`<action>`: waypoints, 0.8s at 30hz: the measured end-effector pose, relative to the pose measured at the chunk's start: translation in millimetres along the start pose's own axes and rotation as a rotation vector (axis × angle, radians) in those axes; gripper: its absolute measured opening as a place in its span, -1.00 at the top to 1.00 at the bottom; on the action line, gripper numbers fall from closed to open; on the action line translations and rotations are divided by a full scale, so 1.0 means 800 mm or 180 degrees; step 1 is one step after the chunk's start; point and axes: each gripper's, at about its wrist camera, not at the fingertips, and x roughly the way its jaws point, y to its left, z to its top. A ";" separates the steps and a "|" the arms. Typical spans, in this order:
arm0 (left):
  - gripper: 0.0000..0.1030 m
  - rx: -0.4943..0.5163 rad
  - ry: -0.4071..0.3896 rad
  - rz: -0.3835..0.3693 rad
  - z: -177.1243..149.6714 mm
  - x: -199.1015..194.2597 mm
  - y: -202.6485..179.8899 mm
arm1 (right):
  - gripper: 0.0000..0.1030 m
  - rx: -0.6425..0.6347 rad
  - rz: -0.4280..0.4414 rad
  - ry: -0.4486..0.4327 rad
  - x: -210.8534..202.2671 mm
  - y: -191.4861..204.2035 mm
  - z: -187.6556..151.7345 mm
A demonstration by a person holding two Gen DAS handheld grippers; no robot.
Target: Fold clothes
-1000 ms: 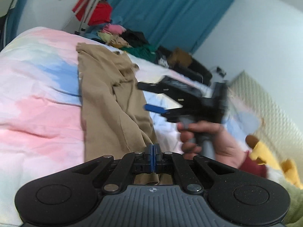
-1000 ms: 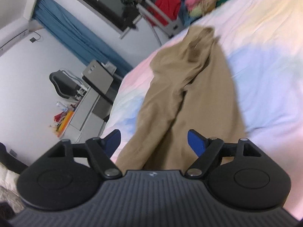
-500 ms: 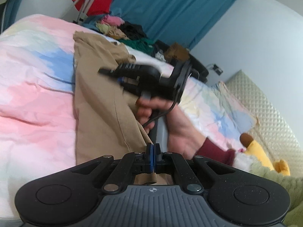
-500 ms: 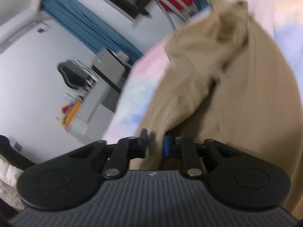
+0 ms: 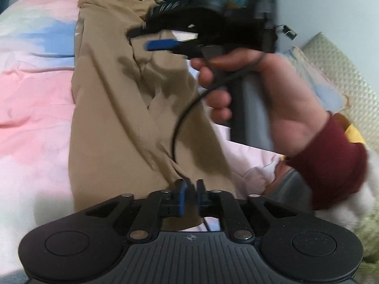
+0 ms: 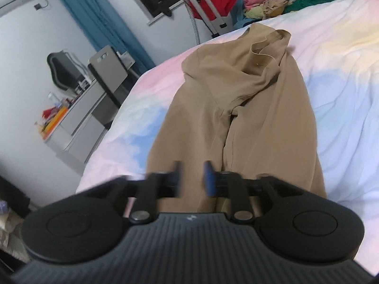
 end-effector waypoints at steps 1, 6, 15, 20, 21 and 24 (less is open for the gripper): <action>-0.01 -0.0019 0.0001 -0.0024 0.003 0.001 0.003 | -0.63 -0.0013 0.0028 -0.0059 -0.011 0.002 -0.003; -0.60 -0.0119 -0.0213 -0.0270 -0.001 -0.028 0.015 | -0.65 -0.0296 -0.0087 -0.0087 -0.053 0.009 -0.006; -0.71 -0.0651 -0.0674 -0.0170 0.027 -0.046 0.070 | -0.65 0.0380 -0.0530 0.0049 -0.140 -0.055 -0.052; -0.59 -0.1097 -0.0602 0.0338 0.037 -0.016 0.118 | -0.67 0.1269 -0.0333 0.0346 -0.142 -0.103 -0.088; -0.55 -0.1193 -0.0597 0.0359 0.034 -0.013 0.127 | -0.66 0.1361 -0.0259 0.0410 -0.138 -0.107 -0.091; -0.57 -0.1473 -0.0635 0.0310 0.027 -0.010 0.148 | -0.67 0.1423 -0.0189 0.0608 -0.120 -0.109 -0.096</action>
